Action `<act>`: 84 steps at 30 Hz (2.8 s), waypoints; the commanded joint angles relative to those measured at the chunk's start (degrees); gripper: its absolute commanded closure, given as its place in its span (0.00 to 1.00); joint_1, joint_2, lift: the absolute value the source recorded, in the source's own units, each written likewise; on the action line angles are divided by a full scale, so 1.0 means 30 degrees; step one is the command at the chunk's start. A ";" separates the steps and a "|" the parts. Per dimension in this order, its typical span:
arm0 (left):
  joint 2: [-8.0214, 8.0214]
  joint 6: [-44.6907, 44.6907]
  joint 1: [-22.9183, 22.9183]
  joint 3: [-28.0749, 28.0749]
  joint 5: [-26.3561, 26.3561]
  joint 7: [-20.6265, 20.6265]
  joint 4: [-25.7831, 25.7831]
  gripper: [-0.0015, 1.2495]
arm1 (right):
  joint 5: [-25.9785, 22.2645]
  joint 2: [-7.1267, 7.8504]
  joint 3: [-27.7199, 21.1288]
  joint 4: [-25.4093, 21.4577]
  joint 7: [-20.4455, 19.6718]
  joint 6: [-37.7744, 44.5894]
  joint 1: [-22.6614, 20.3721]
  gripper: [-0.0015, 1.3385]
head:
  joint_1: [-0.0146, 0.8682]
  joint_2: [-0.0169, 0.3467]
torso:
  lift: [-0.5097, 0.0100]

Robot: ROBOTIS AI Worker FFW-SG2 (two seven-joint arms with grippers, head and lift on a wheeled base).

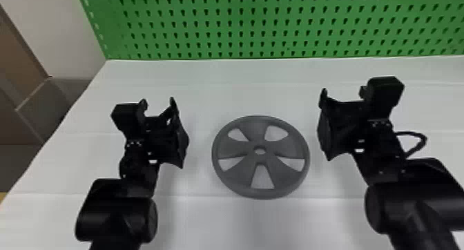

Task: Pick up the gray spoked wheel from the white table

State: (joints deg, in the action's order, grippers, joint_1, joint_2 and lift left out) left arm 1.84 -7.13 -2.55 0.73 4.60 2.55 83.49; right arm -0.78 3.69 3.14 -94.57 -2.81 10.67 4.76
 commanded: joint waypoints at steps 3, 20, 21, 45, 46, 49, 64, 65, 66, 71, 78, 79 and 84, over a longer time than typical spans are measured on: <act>0.0000 0.0562 -0.0059 -0.0039 -0.0041 0.0001 0.0265 0.40 | -0.0002 0.0000 -0.0254 0.0000 0.0000 -0.0394 -0.0181 0.24 | 0.90 0.32 | 0.84; 0.0000 0.0679 -0.0059 -0.0097 -0.0099 0.0001 0.0294 0.40 | -0.0266 0.0059 -0.0225 0.0000 0.0000 -0.0189 -0.0181 0.24 | 0.90 0.32 | 0.84; 0.0000 0.0650 -0.0059 -0.0097 -0.0099 0.0001 0.0294 0.40 | -0.0324 0.0059 -0.0225 0.0000 0.0000 -0.0101 -0.0152 0.24 | 0.90 0.32 | 0.84; 0.0000 0.0737 0.0029 -0.0127 -0.0070 0.0001 0.0294 0.40 | -0.1174 0.0762 0.0068 -0.1436 0.1025 0.5407 0.2397 0.24 | 0.90 0.32 | 0.84; 0.0000 0.0737 0.0029 -0.0127 -0.0070 0.0001 0.0294 0.40 | -0.1438 0.0908 0.0185 -0.1436 0.1025 0.5758 0.2573 0.24 | 0.90 0.32 | 0.84; 0.0000 0.0737 0.0059 -0.0156 -0.0070 0.0001 0.0294 0.40 | -0.1877 0.0908 0.0273 -0.1494 0.1025 0.8630 0.3540 0.24 | 0.90 0.32 | 0.84; 0.0000 0.0796 0.0059 -0.0127 -0.0099 0.0001 0.0294 0.40 | -0.1086 -0.0059 -0.0606 -0.0879 0.0879 1.3962 0.6909 0.24 | 0.90 0.32 | 0.84; 0.0000 0.0796 0.0059 -0.0127 -0.0099 0.0001 0.0294 0.40 | -0.1408 0.0117 -0.0606 -0.0586 0.0908 1.4225 0.7290 0.24 | 0.90 0.32 | 0.84; 0.0000 0.0796 0.0059 -0.0127 -0.0099 0.0001 0.0323 0.40 | -0.1584 0.0264 -0.0547 -0.0469 0.0908 1.4665 0.7524 0.24 | 0.90 0.32 | 0.84; 0.0000 0.0913 0.0059 -0.0156 -0.0099 0.0001 0.0352 0.40 | -0.2844 0.0586 -0.0752 0.0820 0.0908 1.6276 0.8813 0.24 | 0.90 0.32 | 0.84; 0.0000 0.1060 0.0059 -0.0185 -0.0216 0.0001 0.0470 0.40 | -0.3928 0.0820 -0.0781 0.2871 0.0908 1.8532 1.0425 0.24 | 0.90 0.32 | 0.84; 0.0000 0.1089 0.0059 -0.0185 -0.0246 0.0001 0.0499 0.40 | -0.4250 0.0908 -0.0723 0.3193 0.0908 1.8913 1.0688 0.24 | 0.90 0.32 | 0.84; 0.0000 0.1236 0.0059 -0.0185 -0.0363 0.0001 0.0558 0.40 | -0.4104 0.1318 0.0478 0.4453 0.0879 2.1344 1.2212 0.24 | 0.90 0.32 | 0.84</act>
State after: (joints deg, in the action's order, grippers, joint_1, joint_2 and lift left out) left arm 1.85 -3.77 -2.37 0.18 3.79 2.55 85.01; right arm -13.37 6.74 1.78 -84.19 -0.14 69.01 37.79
